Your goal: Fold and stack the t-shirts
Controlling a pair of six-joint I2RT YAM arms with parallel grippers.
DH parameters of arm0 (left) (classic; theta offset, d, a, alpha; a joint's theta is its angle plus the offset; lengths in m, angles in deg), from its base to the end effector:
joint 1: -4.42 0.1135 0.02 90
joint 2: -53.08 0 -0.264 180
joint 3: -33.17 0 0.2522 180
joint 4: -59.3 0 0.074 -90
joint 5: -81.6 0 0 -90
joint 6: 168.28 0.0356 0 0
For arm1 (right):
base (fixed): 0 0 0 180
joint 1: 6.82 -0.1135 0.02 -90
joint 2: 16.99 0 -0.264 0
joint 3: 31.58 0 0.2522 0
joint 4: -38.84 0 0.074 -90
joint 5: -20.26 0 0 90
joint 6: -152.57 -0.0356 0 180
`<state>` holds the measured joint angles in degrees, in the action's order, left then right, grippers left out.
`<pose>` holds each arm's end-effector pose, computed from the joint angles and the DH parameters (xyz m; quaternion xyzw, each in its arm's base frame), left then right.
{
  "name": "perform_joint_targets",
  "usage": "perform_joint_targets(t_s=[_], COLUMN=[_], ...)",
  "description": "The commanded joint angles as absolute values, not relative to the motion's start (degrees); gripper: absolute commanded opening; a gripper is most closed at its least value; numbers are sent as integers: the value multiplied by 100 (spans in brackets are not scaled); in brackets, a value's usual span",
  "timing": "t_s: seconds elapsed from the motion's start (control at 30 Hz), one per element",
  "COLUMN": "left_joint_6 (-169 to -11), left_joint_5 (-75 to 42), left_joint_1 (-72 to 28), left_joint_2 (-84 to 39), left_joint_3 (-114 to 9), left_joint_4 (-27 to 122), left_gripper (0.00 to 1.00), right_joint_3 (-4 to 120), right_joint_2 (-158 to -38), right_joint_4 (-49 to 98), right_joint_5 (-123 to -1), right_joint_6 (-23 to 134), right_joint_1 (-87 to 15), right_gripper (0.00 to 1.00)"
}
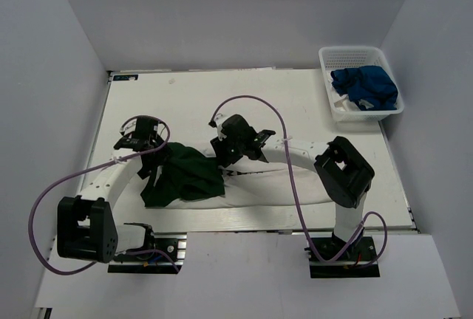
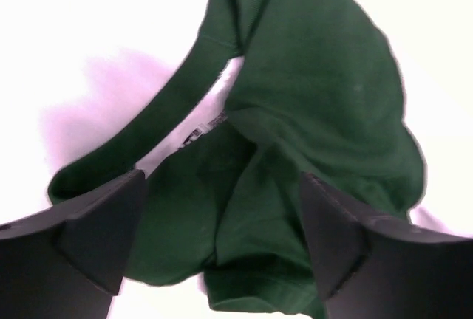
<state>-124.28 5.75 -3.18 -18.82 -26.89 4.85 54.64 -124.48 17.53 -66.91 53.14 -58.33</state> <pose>0.2276 -0.0216 0.2133 -0.3433 0.9089 0.0157 0.2363 0.2569 0.3259 0.1997 -0.3379 0.8507 0.2233 0.3350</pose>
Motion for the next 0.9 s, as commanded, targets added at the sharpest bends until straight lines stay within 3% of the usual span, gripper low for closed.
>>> perform_joint_targets(t_s=[0.0,0.1,0.13,0.17,0.2,0.33,0.43,0.87], left_joint_6=[-12469,-12469,-12338,-12250,-12119,-11046,-10904,-11467], left_joint_5=[671,541,427,112,-108,-2528,-3377,-4409], left_joint_1=[-270,-270,-270,-270,-270,-393,-446,-1334], left_joint_2=[-1908,-1908,-1760,-1680,-1601,-1346,-1398,-1978], left_joint_3=[-3058,-3305,-3358,-3359,-3437,-3342,-3034,-1602], left_joint_4=[187,19,18,18,97,772,1107,3112], left_gripper=[96,96,99,99,99,99,99,99], right_joint_3=[5635,5653,5636,5627,5575,5382,4935,3905], right_joint_2=[-12133,-11931,-11834,-11781,-11641,-11351,-11060,-10216], right_joint_4=[1630,1586,1586,1594,1586,1472,1471,1068], right_joint_5=[-6543,-6526,-6499,-6490,-6490,-6796,-7579,-8177], right_joint_6=[5431,5431,5422,5405,5370,5299,5221,4798], right_joint_1=[-5841,-5832,-5832,-5841,-5815,-5745,-5622,-4559], right_gripper=[55,57,62,69,90,90,90,90])
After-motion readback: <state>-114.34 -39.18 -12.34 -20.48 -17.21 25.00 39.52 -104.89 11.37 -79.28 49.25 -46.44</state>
